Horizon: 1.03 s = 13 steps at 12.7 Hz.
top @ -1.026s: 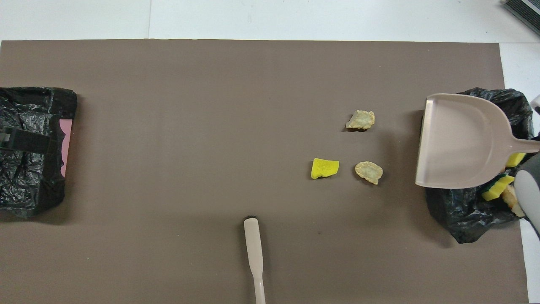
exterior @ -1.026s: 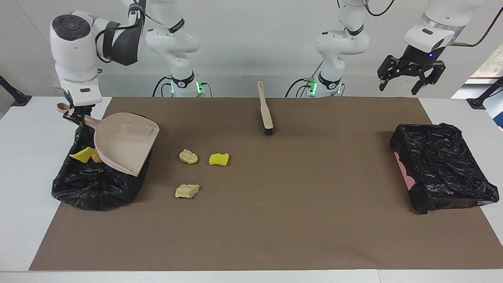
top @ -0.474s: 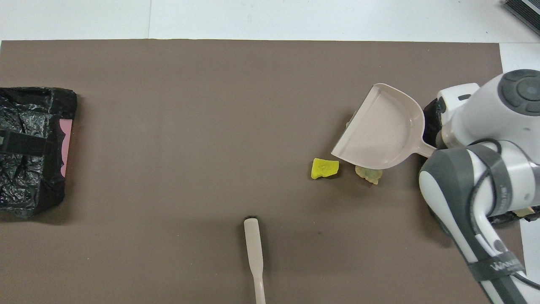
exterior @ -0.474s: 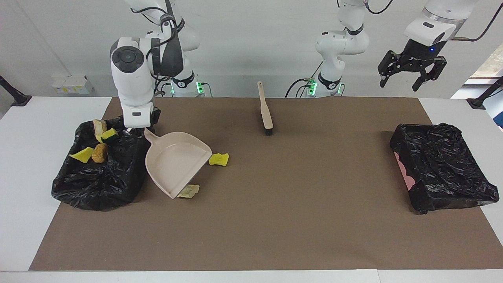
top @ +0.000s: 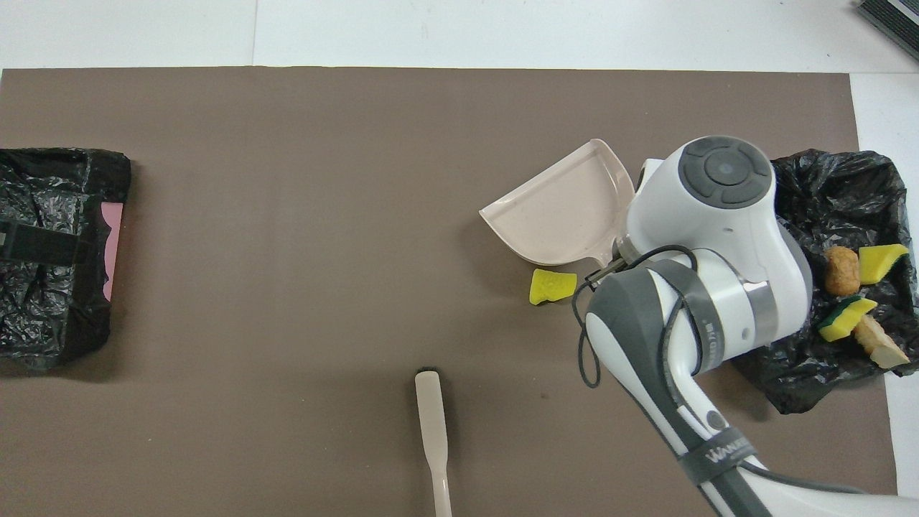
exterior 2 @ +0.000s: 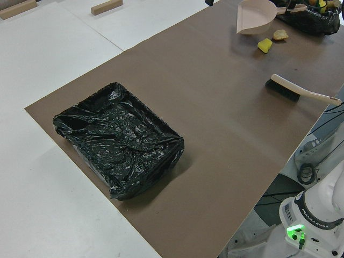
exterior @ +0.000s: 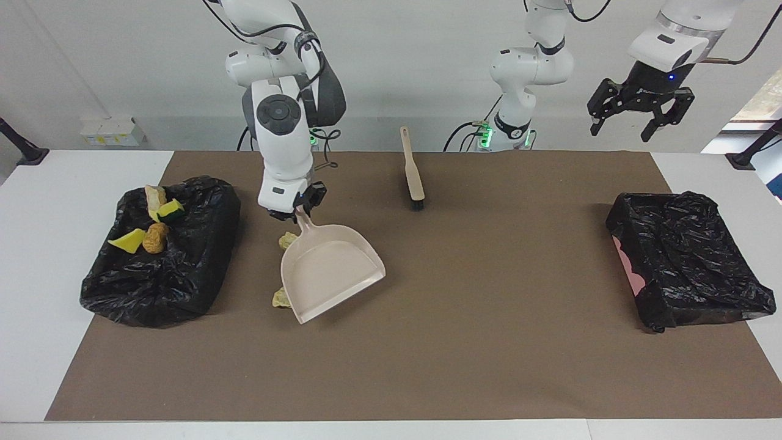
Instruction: Sweep and dump trash in bin
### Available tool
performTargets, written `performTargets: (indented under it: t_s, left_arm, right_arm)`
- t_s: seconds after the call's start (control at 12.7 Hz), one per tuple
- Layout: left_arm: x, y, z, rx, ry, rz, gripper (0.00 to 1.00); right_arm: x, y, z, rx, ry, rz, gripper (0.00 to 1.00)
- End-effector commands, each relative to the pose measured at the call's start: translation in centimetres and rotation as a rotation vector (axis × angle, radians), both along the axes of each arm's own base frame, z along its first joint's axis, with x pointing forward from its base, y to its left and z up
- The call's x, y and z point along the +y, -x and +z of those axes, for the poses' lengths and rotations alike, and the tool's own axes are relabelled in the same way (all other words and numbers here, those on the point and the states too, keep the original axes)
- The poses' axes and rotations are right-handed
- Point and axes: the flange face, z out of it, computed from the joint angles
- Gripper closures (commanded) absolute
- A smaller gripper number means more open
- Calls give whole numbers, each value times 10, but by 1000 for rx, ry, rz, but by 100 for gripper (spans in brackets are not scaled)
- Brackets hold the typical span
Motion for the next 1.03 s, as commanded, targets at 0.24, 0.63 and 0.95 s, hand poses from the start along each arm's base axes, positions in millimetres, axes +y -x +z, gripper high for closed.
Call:
performTargets:
  t_s: [0.24,0.63,0.95]
  left_arm:
    - [3,5,4,6,-14,7,0]
    - [3,5,4,6,-14,7,0]
    - [3,5,4,7,-14,7,0]
  right_arm:
    - [94,-14,-13,-5,-61,-309,100]
    - [210,-21,-59,-16,-35,-463,100]
    - [233,-21,-73,-56,-79,-484,55]
